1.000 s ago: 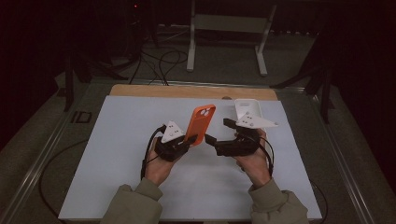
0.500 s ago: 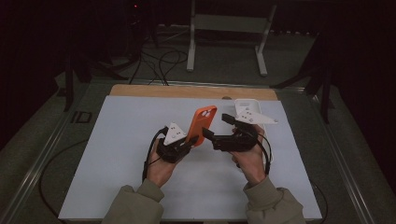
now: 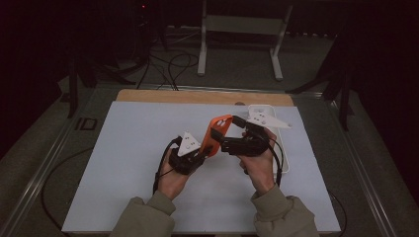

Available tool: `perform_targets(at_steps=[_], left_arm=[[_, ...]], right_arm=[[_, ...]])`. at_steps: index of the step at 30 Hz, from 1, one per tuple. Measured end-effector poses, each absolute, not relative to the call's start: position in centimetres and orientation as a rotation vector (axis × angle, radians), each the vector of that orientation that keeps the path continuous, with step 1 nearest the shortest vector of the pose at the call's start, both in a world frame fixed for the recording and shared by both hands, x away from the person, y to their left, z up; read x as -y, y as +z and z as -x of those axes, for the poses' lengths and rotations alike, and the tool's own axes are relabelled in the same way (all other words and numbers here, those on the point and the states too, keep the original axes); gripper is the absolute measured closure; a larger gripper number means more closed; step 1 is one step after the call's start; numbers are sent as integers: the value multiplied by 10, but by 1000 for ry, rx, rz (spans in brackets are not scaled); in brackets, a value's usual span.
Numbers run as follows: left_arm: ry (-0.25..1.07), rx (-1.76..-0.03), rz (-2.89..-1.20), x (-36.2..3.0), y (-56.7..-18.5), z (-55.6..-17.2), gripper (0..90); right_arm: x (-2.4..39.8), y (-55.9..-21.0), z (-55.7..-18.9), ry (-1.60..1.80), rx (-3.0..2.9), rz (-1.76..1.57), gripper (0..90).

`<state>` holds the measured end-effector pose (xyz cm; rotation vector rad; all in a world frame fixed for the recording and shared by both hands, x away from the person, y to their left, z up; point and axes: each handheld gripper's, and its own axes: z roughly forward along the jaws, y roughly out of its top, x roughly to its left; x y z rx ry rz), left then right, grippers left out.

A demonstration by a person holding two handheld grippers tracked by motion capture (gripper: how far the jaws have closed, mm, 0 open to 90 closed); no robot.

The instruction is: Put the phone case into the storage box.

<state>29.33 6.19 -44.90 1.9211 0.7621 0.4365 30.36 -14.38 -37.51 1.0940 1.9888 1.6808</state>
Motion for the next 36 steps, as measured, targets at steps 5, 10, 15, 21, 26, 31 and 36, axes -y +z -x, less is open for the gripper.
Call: perform_targets(at_steps=[5,10,15,21,26,31,36], left_arm=[[439,-756,-1928,-59,-450,-292,861],[446,-754,-1931,-56,-452,-290,859],[459,-742,-1950,-50,-454,-287,852],[486,-733,-1965,-47,-454,-285,849],[481,-727,-1960,-46,-453,-285,847],[477,-722,-1958,-46,-453,-285,843],[465,-709,-1965,-46,-453,-285,832]], right_arm=[[141,-375,-304,1678,-1977,-1117,96],[141,-376,-304,1671,-1956,-1137,140],[141,-378,-304,1684,-1934,-1164,144],[139,-381,-303,1670,-1906,-1182,136],[138,-381,-303,1666,-1888,-1184,139],[135,-380,-301,1658,-1875,-1175,146],[133,-379,-298,1636,-1880,-1146,159]])
